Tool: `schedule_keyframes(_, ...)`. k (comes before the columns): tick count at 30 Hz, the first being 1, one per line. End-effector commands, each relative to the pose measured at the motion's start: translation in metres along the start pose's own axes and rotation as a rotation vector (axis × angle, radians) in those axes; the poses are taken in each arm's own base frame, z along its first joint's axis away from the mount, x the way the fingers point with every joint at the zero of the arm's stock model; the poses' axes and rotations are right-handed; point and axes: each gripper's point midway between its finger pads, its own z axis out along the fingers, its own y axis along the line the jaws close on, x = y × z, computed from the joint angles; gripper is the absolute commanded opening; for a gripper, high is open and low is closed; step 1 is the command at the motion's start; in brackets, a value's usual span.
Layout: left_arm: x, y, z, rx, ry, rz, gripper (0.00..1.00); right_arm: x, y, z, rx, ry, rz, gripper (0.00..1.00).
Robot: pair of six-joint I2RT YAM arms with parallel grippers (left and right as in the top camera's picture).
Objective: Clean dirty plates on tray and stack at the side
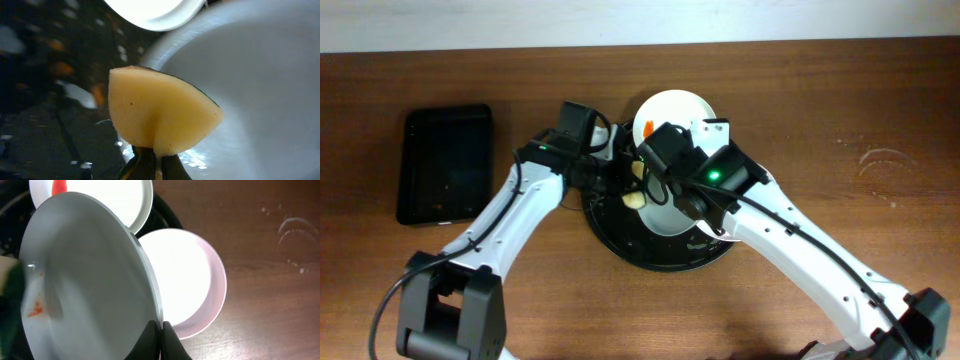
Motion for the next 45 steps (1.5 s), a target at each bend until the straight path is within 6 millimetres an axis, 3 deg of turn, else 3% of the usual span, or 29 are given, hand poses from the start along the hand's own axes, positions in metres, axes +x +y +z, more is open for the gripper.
schedule_keyframes(1, 0.007, -0.017, -0.001, 0.022, 0.014, 0.055, 0.0, 0.009, 0.011, 0.016, 0.01, 0.062, 0.003, 0.04)
schedule_keyframes(8, 0.031, 0.019, 0.027, -0.057, 0.059, -0.002, 0.0, 0.021, 0.028, 0.045, 0.038, 0.123, -0.031, 0.04)
schedule_keyframes(18, 0.063, 0.045, 0.075, -0.041, 0.12, -0.099, 0.0, 0.021, 0.03, 0.046, 0.029, 0.125, -0.031, 0.04)
schedule_keyframes(23, 0.068, 0.068, 0.093, -0.081, 0.153, -0.195, 0.0, 0.022, 0.03, 0.046, 0.03, 0.127, -0.063, 0.04)
schedule_keyframes(34, 0.029, 0.101, 0.072, -0.152, 0.03, -0.262, 0.0, 0.023, 0.018, 0.045, 0.083, 0.124, -0.084, 0.04)
schedule_keyframes(45, 0.0, 0.085, 0.032, -0.19, -0.109, -0.185, 0.0, 0.023, 0.018, 0.045, 0.085, 0.126, -0.085, 0.04)
